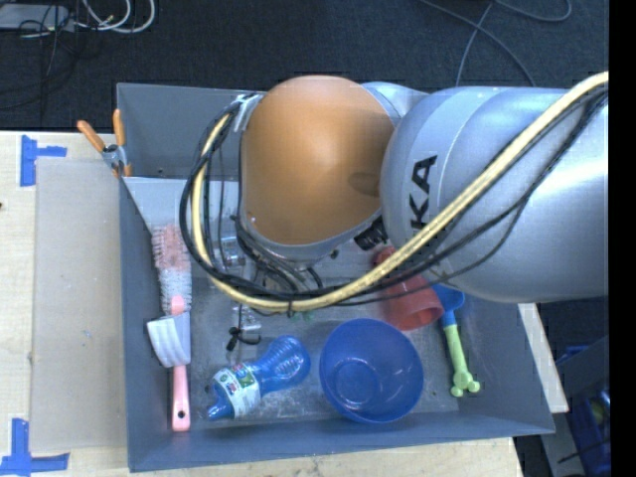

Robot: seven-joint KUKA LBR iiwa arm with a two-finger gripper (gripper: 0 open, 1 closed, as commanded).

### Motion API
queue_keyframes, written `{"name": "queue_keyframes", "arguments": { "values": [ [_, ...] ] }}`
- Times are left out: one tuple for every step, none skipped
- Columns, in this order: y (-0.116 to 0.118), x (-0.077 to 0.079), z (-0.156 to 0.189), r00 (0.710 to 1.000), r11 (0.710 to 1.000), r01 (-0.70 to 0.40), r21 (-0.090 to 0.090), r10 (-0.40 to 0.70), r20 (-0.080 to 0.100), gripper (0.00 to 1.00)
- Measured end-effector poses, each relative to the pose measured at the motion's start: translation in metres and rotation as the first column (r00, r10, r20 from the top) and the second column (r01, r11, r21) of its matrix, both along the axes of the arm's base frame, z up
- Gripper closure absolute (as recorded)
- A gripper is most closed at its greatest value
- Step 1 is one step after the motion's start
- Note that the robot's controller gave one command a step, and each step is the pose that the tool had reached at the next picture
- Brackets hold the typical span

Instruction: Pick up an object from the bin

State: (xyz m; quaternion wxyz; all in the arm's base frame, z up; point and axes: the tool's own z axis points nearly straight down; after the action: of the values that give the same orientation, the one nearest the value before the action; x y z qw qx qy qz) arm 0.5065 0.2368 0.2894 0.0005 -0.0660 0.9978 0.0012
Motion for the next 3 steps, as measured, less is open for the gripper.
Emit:
{"name": "queue_keyframes", "arguments": {
  "values": [
    [0.000,-0.001,-0.003,1.000,1.000,-0.001,-0.003,0.001,-0.006,0.00],
    [-0.052,-0.013,-0.041,1.000,1.000,-0.029,-0.002,0.029,-0.005,0.00],
    [-0.064,-0.009,-0.066,0.999,0.999,-0.042,0.001,0.042,-0.004,0.00]
  ]
}}
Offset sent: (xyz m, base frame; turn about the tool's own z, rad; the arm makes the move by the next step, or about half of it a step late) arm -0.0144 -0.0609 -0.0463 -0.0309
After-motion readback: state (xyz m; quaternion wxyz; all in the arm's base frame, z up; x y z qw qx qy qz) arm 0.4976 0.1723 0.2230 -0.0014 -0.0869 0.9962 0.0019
